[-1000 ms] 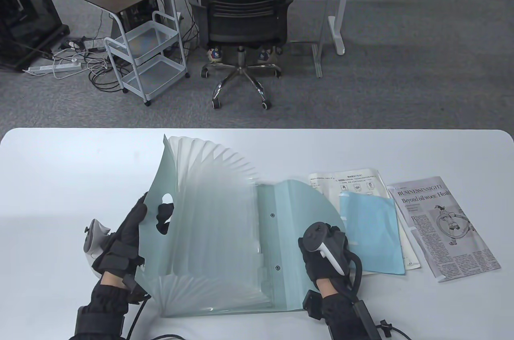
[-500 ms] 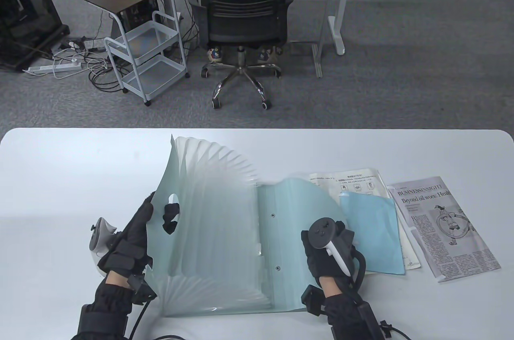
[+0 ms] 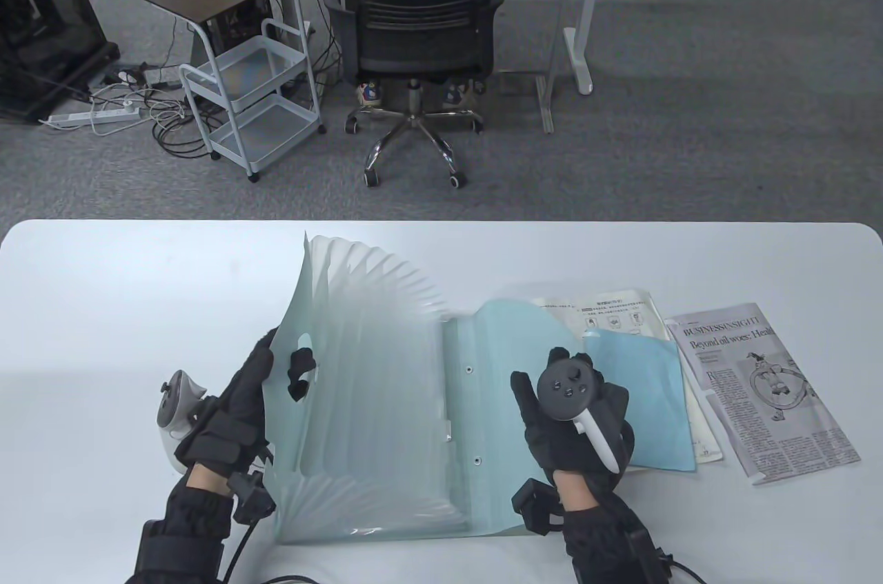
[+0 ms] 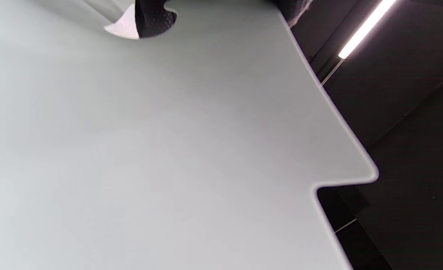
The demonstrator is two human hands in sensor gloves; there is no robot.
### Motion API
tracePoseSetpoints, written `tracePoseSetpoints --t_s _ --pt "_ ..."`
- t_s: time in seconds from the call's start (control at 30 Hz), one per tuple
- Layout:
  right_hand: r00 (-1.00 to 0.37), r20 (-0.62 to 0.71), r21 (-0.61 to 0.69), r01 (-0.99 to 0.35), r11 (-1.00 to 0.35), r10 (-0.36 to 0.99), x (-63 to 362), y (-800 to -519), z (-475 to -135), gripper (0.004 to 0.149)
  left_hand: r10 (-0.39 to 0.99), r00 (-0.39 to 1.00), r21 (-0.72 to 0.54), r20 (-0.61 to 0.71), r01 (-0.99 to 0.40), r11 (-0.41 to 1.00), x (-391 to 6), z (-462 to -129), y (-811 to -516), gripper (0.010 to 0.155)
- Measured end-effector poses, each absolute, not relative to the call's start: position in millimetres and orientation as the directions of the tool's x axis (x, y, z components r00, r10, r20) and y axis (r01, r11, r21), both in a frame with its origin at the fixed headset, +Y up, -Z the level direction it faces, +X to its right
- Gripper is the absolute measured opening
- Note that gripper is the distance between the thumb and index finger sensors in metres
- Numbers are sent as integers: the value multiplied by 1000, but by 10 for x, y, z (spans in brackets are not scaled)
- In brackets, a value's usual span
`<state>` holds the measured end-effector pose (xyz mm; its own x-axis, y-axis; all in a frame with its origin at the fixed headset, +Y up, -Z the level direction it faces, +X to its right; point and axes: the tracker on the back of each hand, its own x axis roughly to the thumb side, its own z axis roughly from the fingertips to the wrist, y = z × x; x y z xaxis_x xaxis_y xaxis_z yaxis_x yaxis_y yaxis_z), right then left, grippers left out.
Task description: Sort materials into accordion folder compartments
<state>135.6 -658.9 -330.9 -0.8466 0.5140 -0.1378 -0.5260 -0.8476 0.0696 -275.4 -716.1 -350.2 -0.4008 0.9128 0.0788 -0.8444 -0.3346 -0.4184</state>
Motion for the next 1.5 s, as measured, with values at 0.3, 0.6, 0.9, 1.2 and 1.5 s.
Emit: tracePoseSetpoints --t_s 0.3,0.6,0.9,1.2,1.5 --pt "-755 -69 -126 -642 -757 652 1613 -6149 -3131 67 920 -383 -414 81 -852 -319 -2770 -3537 -7214 72" --pt "-729 -419 -73 -568 -820 542 2355 -6628 -3446 72 918 -388 -419 76 -848 -324 -2757 -3531 -7209 72" --pt "-624 -699 43 -525 -850 350 2905 -7296 -3478 84 921 -383 -421 73 -849 -320 -2751 -3553 -7246 72" --pt "-610 -762 102 -445 -889 218 2943 -7532 -3538 85 919 -388 -422 70 -847 -325 -2742 -3551 -7249 72" --pt "-592 -789 135 -433 -891 168 2956 -7610 -3581 87 919 -387 -422 72 -847 -324 -2743 -3553 -7253 72"
